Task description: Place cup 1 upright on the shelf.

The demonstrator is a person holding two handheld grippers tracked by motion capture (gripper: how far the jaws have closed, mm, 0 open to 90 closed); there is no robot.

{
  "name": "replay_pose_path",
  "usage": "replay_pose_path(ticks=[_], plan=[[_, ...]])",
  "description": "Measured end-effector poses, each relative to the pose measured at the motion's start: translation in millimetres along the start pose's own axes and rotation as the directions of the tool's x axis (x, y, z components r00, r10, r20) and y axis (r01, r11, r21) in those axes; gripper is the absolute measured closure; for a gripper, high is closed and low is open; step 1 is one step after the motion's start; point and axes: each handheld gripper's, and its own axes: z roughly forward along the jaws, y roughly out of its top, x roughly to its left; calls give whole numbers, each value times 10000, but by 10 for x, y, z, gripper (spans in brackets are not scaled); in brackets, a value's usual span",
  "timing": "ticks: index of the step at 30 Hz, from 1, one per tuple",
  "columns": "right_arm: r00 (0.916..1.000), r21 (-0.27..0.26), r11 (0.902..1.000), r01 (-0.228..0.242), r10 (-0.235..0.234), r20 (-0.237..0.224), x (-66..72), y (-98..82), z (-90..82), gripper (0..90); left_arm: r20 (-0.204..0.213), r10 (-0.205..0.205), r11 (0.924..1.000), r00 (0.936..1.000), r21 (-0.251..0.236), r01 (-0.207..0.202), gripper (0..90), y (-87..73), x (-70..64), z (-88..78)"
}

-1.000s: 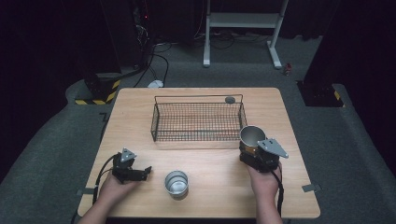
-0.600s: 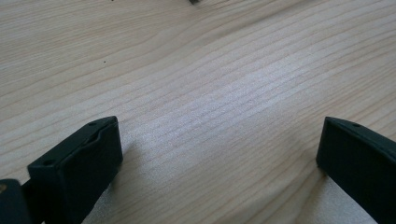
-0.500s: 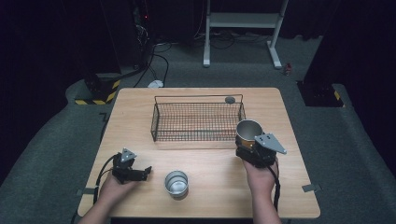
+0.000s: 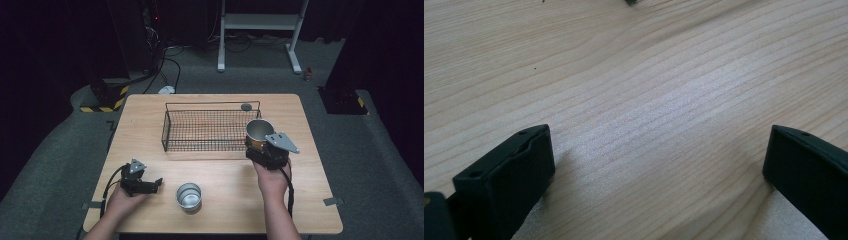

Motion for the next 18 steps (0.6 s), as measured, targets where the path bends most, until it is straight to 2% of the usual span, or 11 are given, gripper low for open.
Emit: replay_pose_path(ticks=[5,10,18], plan=[[9999,-28,9999,138,-138,-19,42,98,98,141,0,7,10000,10000,-10,-7,5,1,1,1],[10000,21,10000,13,-13,-40,46,169,225,141,-3,25,10000,10000,24,-25,6,0,1,-2],[10000,6,10000,72,-72,-23,75,255,379,141,-17,-19,10000,10000,-2,19,6,-4,-2,-3]])
